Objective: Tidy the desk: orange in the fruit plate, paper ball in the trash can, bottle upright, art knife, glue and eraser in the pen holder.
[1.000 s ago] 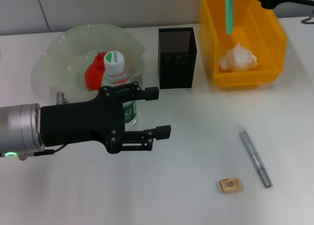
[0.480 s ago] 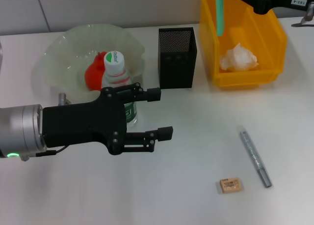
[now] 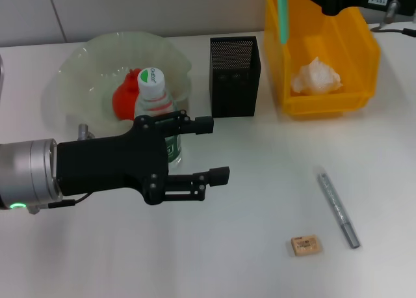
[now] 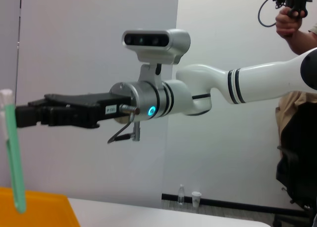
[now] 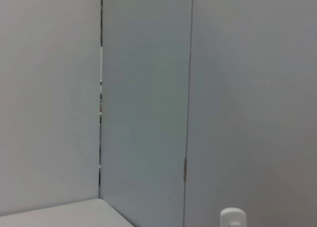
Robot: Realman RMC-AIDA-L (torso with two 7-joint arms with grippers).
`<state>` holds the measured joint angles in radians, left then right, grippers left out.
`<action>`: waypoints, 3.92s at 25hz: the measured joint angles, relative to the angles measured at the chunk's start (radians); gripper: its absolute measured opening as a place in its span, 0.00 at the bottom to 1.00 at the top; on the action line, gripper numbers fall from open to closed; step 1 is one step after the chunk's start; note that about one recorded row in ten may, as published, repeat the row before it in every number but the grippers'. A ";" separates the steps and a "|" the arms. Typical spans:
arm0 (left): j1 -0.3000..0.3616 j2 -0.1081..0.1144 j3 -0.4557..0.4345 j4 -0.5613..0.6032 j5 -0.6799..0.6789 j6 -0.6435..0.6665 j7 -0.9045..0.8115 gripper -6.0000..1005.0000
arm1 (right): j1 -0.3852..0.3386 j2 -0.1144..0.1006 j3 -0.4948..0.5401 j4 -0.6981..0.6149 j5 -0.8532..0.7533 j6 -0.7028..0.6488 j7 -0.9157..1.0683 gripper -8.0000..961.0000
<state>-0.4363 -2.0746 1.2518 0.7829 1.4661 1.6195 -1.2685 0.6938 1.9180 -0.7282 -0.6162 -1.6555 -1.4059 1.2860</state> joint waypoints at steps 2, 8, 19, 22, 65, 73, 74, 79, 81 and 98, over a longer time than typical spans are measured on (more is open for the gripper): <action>-0.001 0.000 0.001 -0.004 -0.007 0.000 0.000 0.81 | 0.018 -0.001 -0.002 0.036 -0.001 0.025 -0.023 0.06; -0.008 -0.001 0.007 -0.020 -0.017 -0.006 0.000 0.81 | 0.048 0.008 -0.006 0.075 -0.001 0.086 -0.052 0.06; -0.015 -0.001 0.008 -0.042 -0.029 -0.009 0.000 0.81 | 0.102 0.072 0.000 0.101 0.012 0.226 -0.086 0.06; -0.017 -0.001 0.008 -0.052 -0.029 -0.010 0.003 0.81 | 0.104 0.083 0.000 0.107 0.020 0.244 -0.097 0.06; -0.024 -0.001 0.019 -0.082 -0.029 -0.010 0.037 0.81 | 0.075 0.140 -0.007 0.168 0.079 0.295 -0.150 0.06; -0.024 -0.001 0.020 -0.082 -0.029 -0.010 0.037 0.81 | 0.074 0.141 -0.004 0.165 0.079 0.293 -0.150 0.13; -0.024 -0.001 0.020 -0.082 -0.029 -0.010 0.037 0.81 | 0.073 0.141 -0.002 0.165 0.081 0.293 -0.150 0.15; -0.024 -0.001 0.020 -0.082 -0.029 -0.010 0.036 0.81 | 0.061 0.143 -0.001 0.155 0.126 0.286 -0.179 0.24; -0.024 0.000 0.020 -0.082 -0.029 -0.010 0.036 0.81 | 0.050 0.144 -0.001 0.137 0.135 0.269 -0.183 0.33; -0.023 0.001 0.020 -0.094 -0.027 -0.025 0.035 0.81 | -0.129 0.160 -0.018 -0.092 0.142 0.102 -0.103 0.83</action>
<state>-0.4594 -2.0731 1.2717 0.6892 1.4394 1.5943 -1.2333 0.5647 2.0780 -0.7463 -0.7080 -1.5135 -1.3037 1.1828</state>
